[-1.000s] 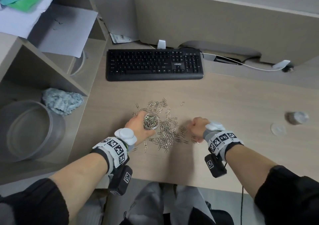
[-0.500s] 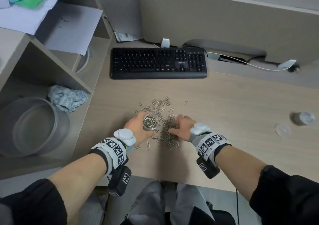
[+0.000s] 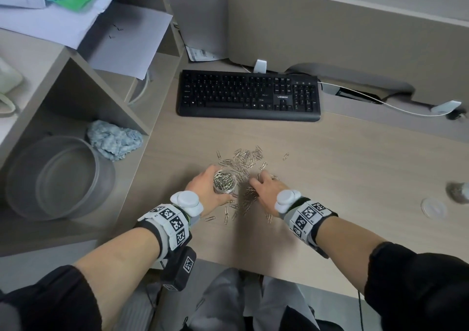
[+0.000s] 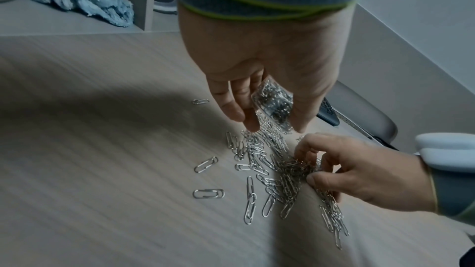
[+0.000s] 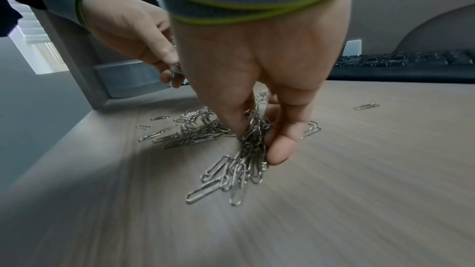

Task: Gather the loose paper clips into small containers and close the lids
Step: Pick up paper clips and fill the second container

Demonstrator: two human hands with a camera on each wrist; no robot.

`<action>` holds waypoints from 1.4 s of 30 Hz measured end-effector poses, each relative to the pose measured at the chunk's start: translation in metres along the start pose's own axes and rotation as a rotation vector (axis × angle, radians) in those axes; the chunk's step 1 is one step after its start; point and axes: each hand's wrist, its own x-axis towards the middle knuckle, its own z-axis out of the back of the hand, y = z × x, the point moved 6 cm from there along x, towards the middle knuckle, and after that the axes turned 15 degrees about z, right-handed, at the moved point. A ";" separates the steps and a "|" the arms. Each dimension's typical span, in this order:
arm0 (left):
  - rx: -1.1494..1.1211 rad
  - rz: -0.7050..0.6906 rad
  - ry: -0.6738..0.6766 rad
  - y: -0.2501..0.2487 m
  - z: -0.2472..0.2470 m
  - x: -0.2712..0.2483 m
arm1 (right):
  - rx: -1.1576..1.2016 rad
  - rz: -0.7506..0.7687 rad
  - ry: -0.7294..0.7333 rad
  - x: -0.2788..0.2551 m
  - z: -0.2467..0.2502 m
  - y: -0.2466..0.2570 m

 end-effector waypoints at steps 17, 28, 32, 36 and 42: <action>0.051 -0.042 0.060 -0.035 -0.015 0.001 | 0.947 -0.131 -0.446 -0.034 0.084 -0.020; 0.011 -0.104 0.025 -0.066 -0.011 -0.007 | 0.484 0.100 -0.391 -0.030 0.120 0.025; -0.008 -0.088 0.020 -0.066 -0.008 -0.007 | 0.530 0.118 -0.393 -0.030 0.121 0.027; -0.018 -0.087 0.010 -0.066 -0.007 -0.005 | 0.806 0.085 -0.422 -0.029 0.120 0.025; -0.016 -0.084 -0.016 -0.063 -0.011 -0.004 | 0.935 0.079 -0.446 -0.027 0.120 0.022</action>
